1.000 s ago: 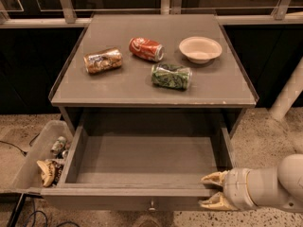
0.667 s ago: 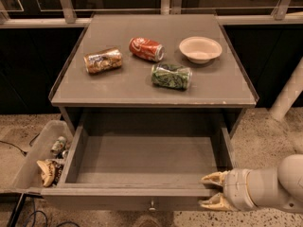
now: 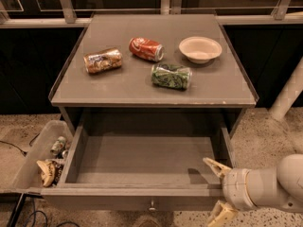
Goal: Open top drawer
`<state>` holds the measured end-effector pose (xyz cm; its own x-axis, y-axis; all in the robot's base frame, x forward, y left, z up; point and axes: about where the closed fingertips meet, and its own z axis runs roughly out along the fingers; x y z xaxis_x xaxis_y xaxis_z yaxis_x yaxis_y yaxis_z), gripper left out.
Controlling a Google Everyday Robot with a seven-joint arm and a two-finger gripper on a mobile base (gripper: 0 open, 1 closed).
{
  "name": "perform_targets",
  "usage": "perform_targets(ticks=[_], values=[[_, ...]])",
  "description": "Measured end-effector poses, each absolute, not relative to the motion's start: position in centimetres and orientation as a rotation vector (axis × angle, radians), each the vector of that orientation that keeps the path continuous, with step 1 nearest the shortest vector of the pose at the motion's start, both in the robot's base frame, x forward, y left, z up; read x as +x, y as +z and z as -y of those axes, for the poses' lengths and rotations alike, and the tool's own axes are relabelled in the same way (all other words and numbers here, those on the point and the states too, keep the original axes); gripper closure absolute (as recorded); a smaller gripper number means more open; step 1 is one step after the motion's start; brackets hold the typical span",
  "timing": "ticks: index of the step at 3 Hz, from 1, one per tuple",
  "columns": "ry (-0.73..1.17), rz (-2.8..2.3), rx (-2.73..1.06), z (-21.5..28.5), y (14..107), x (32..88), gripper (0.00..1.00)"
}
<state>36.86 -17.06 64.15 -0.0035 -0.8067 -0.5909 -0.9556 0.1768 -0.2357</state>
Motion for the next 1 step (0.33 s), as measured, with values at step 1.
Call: perform_targets(ticks=[1], values=[[0.309,-1.839,-1.66,17.06,64.15,36.86,0.0]])
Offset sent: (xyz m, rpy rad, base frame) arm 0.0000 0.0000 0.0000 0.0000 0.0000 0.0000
